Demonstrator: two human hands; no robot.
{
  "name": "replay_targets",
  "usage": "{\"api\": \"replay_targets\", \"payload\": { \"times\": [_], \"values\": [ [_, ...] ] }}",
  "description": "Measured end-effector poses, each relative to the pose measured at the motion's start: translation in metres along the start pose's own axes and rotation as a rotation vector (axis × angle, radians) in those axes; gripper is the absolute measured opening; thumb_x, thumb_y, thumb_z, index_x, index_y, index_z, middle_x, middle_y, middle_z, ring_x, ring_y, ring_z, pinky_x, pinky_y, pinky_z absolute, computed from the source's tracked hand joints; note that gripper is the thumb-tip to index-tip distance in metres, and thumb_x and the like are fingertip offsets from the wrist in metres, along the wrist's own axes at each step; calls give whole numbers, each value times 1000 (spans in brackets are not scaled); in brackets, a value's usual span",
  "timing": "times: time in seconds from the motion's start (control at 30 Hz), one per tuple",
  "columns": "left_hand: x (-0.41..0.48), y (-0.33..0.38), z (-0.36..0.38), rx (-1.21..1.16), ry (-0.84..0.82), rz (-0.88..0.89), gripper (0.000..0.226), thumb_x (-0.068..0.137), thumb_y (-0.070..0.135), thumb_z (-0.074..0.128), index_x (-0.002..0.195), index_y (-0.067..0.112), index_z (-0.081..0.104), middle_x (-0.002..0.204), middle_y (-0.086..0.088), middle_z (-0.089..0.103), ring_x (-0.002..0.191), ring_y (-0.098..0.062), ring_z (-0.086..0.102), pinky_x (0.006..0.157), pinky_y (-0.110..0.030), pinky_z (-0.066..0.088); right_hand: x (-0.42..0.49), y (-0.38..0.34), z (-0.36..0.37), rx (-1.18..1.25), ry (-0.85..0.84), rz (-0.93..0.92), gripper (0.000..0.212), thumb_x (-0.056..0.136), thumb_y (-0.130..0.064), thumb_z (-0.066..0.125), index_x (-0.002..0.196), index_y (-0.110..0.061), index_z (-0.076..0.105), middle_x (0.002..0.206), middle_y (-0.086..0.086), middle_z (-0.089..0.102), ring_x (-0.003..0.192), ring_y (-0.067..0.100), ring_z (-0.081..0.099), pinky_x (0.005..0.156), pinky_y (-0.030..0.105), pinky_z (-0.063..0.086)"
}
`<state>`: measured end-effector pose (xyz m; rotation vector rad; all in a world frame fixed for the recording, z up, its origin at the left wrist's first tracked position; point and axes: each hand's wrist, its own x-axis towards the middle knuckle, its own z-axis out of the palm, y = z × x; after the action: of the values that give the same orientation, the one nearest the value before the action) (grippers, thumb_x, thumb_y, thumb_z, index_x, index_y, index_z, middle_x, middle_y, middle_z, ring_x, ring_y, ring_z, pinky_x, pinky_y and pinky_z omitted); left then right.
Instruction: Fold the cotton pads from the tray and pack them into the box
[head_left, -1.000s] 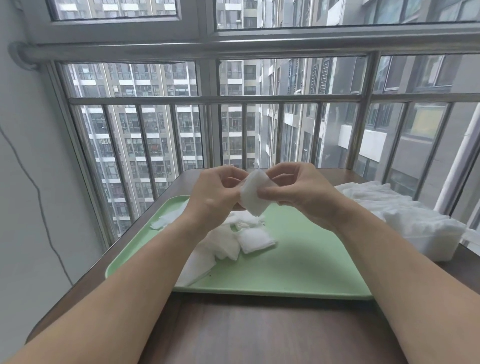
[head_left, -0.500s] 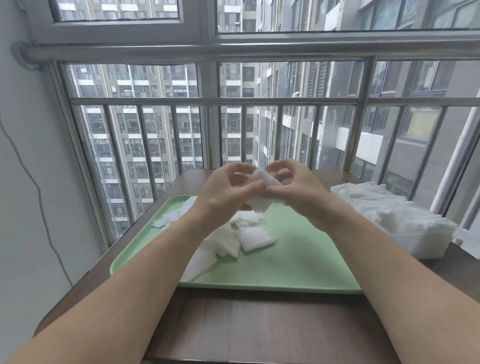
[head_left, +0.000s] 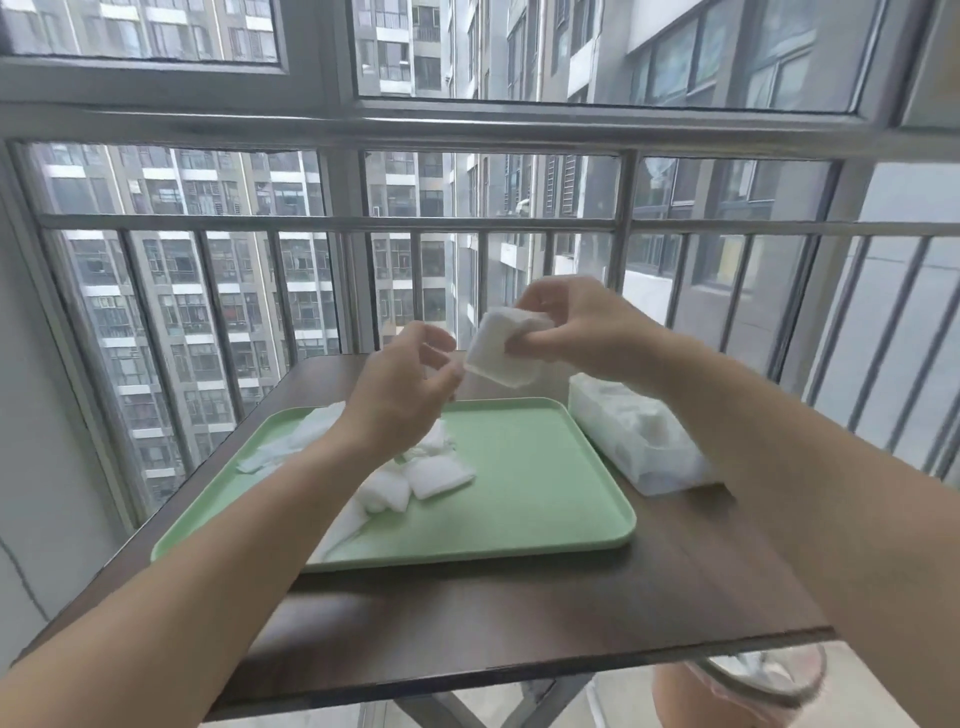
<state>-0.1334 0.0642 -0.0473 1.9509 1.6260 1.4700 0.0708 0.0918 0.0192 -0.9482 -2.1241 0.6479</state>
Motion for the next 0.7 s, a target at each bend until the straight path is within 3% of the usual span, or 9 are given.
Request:
{"api": "replay_targets", "payload": {
  "times": [0.17,0.23,0.43,0.57,0.7],
  "values": [
    [3,35,27,166,-223,75,5,97,32,62,101,30,59,98,16,65,89,-12,64,84,-37,55,-37,23,-71,-11,-97,189,45,84,6,72,124,-13,61,108,12,71,91,17,70,67,15,56],
    [3,51,43,177,-252,131,5,96,31,64,94,35,61,101,16,66,92,-11,64,84,-34,52,-51,38,-89,-8,-87,261,49,82,9,72,124,-14,61,109,12,71,97,20,70,68,16,57],
    [19,70,106,81,-418,137,7,92,25,70,95,27,77,100,12,71,84,4,60,76,-21,49,-73,71,-98,74,67,345,33,81,13,71,109,-4,64,94,10,67,80,15,66,60,16,54],
    [23,67,130,89,-516,123,15,88,21,71,86,33,80,93,9,72,88,-8,63,81,-26,48,-71,89,-93,144,106,347,29,82,10,72,108,3,64,98,17,68,92,24,68,86,35,58],
    [20,55,132,75,-450,119,19,88,24,71,74,37,70,98,6,55,82,-7,52,75,-27,39,-64,94,-88,34,-11,339,23,84,5,72,104,-6,69,93,9,69,85,17,65,72,26,55]
  ]
}}
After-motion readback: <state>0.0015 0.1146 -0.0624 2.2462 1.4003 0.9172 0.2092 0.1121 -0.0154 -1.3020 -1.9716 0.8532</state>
